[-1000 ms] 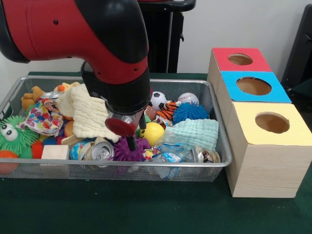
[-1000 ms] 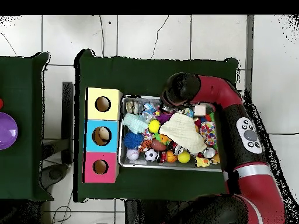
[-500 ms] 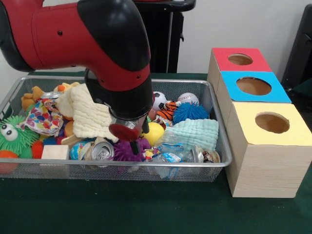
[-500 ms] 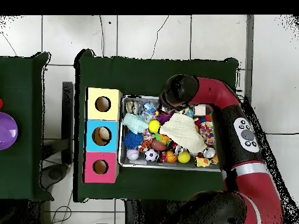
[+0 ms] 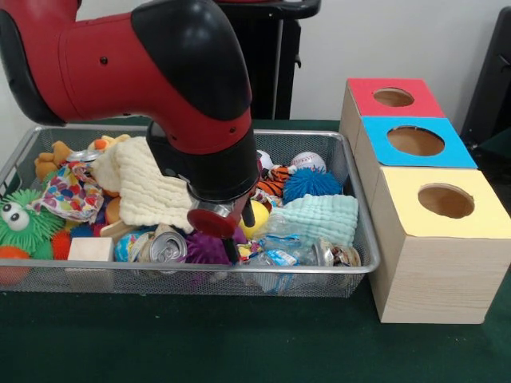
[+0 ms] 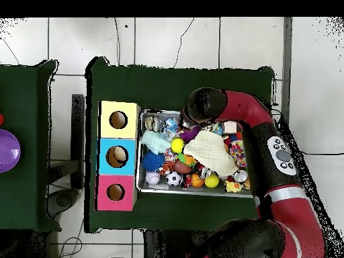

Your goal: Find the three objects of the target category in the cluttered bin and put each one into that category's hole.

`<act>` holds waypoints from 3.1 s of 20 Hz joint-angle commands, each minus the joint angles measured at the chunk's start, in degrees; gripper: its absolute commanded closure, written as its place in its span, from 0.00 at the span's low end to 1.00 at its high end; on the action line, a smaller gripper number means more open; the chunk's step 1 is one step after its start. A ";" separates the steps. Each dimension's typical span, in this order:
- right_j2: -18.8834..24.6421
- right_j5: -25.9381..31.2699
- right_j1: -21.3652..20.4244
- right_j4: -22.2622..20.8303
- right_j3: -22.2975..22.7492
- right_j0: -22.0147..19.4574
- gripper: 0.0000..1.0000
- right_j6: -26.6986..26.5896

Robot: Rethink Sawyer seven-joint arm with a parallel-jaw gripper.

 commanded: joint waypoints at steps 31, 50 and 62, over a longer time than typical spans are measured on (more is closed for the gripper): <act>1.65 -2.06 8.46 2.19 2.50 -1.12 0.00 -0.25; 1.07 -2.77 9.64 2.03 1.94 -1.47 0.00 0.35; -1.91 6.84 10.77 3.74 -0.67 0.22 0.00 3.32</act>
